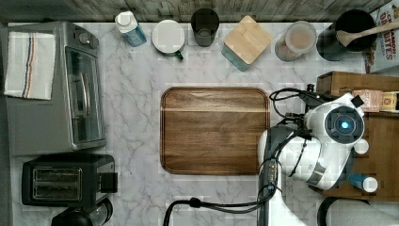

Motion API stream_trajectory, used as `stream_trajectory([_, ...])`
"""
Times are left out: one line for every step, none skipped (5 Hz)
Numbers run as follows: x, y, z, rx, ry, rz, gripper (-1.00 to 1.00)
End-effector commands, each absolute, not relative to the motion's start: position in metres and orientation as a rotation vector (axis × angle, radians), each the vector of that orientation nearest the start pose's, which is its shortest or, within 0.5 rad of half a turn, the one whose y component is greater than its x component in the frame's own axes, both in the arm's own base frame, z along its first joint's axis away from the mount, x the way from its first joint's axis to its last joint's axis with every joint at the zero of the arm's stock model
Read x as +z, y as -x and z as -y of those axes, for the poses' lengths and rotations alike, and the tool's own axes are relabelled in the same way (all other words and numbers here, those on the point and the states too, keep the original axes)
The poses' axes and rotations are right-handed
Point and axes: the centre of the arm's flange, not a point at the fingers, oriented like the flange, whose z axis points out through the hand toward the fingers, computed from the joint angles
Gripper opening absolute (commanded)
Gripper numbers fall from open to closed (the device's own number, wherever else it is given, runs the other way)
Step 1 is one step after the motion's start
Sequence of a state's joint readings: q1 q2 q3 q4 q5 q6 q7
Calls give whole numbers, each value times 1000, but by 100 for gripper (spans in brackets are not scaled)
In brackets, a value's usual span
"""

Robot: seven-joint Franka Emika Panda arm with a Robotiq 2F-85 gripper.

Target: Open the drawer.

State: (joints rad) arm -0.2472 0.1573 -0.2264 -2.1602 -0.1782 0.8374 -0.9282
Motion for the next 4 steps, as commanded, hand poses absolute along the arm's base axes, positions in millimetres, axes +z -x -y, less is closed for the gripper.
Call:
stream_trajectory([304,-496,279,-109,3311,-354,100])
stream_trajectory([292,-496,275,-140,3287,-373,100])
stream_trajectory([282,-490,259,-140,3300,-374,100])
stream_trajectory([277,-490,261,-146,3302,-324,100])
